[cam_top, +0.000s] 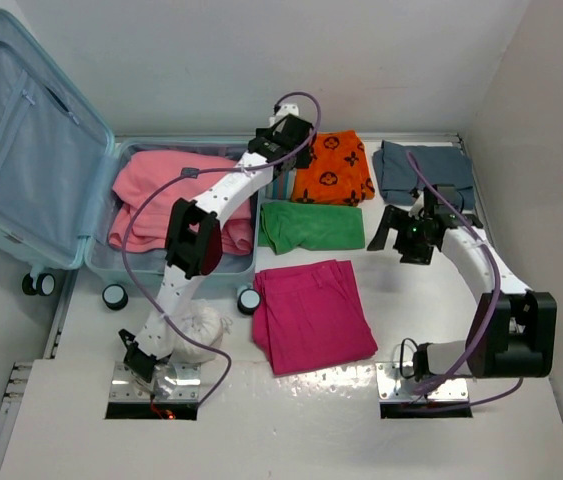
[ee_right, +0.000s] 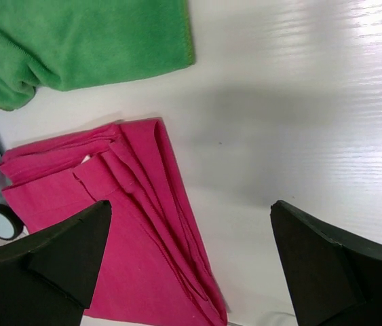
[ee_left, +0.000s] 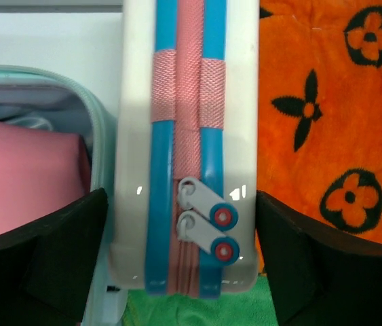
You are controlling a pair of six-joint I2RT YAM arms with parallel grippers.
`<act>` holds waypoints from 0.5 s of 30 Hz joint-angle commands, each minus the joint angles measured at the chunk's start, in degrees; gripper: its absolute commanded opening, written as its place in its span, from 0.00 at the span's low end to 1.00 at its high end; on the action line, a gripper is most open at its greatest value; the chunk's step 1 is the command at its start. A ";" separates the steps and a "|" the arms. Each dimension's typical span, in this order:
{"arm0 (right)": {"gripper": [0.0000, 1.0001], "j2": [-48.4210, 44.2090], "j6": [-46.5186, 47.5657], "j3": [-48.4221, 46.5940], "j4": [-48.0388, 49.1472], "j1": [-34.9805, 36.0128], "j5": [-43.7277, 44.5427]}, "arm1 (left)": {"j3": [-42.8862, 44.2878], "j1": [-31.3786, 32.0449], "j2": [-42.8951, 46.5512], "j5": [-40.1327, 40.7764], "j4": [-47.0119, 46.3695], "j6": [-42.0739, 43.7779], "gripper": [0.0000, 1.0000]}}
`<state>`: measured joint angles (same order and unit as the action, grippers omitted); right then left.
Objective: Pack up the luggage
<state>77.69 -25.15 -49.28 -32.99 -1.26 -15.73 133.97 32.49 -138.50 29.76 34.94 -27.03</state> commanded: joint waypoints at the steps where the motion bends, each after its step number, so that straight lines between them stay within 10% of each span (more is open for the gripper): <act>1: 0.98 0.44 -0.25 -2.49 1.79 -1.29 -0.88 | 1.47 -0.94 -1.77 -2.76 -3.03 0.65 0.86; 15: 0.95 1.41 0.28 -2.40 1.53 -3.84 -1.76 | 0.94 1.35 -8.27 -0.33 -5.58 1.89 0.76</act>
<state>78.85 -25.08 -49.82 -32.97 -4.54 -16.71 135.24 33.45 -141.60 29.95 31.66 -24.21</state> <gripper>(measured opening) 0.952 0.774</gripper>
